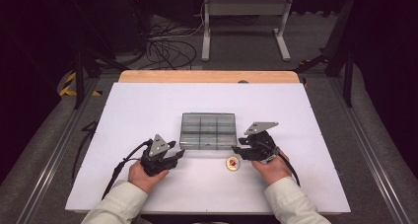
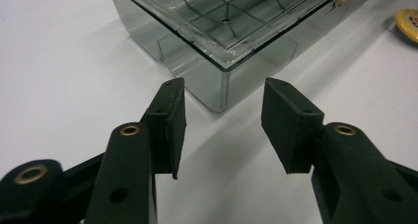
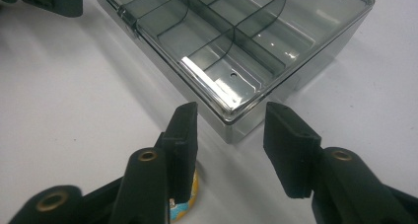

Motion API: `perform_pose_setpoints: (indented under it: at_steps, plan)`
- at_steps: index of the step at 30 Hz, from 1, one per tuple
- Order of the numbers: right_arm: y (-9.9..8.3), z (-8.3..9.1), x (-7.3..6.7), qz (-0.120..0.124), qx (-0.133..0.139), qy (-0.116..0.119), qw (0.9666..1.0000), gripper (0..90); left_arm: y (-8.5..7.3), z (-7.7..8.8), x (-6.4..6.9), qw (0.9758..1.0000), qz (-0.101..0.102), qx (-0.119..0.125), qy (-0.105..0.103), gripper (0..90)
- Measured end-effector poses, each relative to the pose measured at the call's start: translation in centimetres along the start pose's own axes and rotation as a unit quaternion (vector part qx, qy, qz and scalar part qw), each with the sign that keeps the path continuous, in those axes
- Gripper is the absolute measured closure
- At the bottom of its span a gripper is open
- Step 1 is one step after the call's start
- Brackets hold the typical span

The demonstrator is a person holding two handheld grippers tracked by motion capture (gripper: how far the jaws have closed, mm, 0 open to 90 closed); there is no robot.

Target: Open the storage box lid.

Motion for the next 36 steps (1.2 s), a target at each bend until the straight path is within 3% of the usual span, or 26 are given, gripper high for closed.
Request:
perform_pose_setpoints:
  at_steps: [9,18,36]
  plan:
    - [0.17,-0.24,-0.12,0.005,-0.001,-0.012,0.9999,64.2,0.05,-0.03,0.19,1.0,-0.002,0.002,-0.005,59.4]
    - [0.21,-0.25,-0.25,0.008,0.0,-0.016,0.9998,64.7,0.11,-0.04,0.4,0.9999,-0.011,0.003,-0.01,65.3]
    - [0.42,-0.11,-0.41,0.012,0.006,-0.025,0.9996,68.0,0.14,-0.02,0.25,0.9999,-0.008,0.002,-0.008,68.0]
Point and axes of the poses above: each handheld gripper's, and its own axes: z roughly backward along the jaws, y roughly out of its top, x roughly to its right, the point moved 4 cm from there along -z, roughly forward along the jaws, and after that the axes turned 10 degrees about -x, right-handed, at the moved point
